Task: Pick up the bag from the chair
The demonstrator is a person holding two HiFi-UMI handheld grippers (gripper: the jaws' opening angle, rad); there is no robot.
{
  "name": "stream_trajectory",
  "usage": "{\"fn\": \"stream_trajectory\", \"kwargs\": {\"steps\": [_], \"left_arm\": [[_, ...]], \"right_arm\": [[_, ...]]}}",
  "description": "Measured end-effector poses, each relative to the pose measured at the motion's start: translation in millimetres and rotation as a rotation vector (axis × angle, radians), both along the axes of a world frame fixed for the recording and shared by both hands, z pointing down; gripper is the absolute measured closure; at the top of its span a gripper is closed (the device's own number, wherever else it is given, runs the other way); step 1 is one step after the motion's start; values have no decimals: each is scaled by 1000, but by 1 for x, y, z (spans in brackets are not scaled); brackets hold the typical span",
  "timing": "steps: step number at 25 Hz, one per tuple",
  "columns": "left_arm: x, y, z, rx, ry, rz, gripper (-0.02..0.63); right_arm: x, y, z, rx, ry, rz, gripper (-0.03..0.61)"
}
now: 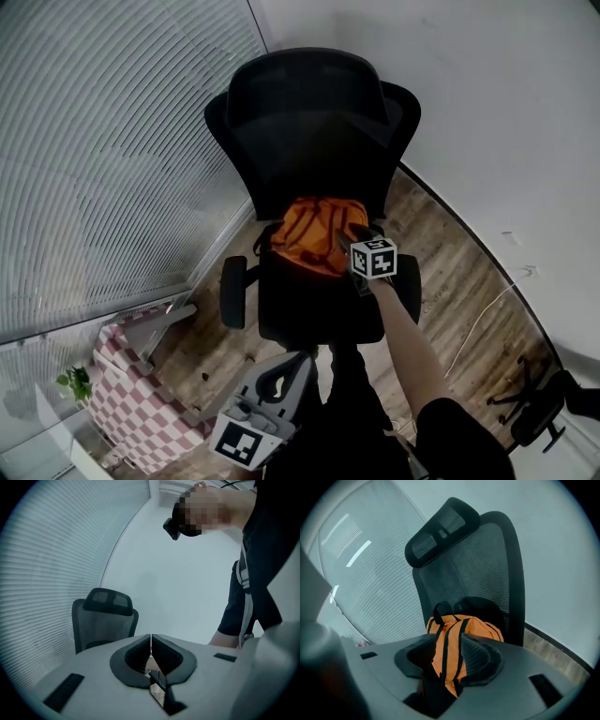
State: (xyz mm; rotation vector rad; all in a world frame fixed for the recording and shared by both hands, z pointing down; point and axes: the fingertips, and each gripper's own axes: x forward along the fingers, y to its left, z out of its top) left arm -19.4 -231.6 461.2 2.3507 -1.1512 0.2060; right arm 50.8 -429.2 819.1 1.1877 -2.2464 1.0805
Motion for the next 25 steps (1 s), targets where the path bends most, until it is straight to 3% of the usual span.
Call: {"fn": "stream_trajectory", "kwargs": {"steps": [6,17,25], "left_arm": [[-4,-1,12,-32,-5,-27,580],[-14,2,20,-59,-5,-70,580],[-25,9,21,-63,-12,-110,580]], "right_arm": [[-1,-13,26,-29,24,-22,376],[-15,-30,38,-83,-99,25,374],[-23,-29,28,-68,-149,44,482]]}}
